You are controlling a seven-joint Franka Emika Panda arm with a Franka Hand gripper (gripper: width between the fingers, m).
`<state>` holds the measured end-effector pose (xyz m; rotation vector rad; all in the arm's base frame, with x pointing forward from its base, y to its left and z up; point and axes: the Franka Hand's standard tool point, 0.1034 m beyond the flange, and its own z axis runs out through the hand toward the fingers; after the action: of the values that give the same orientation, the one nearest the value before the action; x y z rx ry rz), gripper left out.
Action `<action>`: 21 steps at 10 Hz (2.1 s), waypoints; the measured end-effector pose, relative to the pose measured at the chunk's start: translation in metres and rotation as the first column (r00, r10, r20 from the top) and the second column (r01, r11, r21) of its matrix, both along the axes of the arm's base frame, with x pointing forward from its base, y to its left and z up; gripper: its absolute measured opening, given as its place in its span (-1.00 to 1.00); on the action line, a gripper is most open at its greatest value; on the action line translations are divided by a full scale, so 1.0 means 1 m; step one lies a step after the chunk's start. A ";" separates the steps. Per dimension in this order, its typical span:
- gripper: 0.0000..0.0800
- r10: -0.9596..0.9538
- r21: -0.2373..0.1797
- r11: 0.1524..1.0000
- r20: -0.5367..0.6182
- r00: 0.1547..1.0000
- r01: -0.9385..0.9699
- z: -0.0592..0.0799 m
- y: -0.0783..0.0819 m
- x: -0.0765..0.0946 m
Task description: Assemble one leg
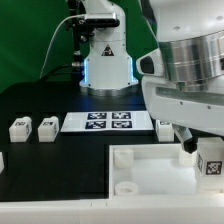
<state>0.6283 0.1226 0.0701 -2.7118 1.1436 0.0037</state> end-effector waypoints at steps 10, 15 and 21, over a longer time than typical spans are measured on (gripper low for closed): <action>-0.08 0.503 -0.168 0.852 -0.005 0.864 -0.496 -0.002 0.003 0.000; -0.25 -0.170 -0.053 0.984 -0.031 0.985 0.168 -0.002 -0.002 0.004; -0.25 -0.610 0.013 0.789 -0.102 0.786 0.614 -0.006 0.007 0.002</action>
Offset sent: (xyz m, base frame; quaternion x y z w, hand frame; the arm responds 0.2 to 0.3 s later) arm 0.0164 -0.0250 -0.0038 -0.1904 0.0527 -0.4902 0.8489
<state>0.6302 0.1292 0.0642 -2.1869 1.9750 0.0601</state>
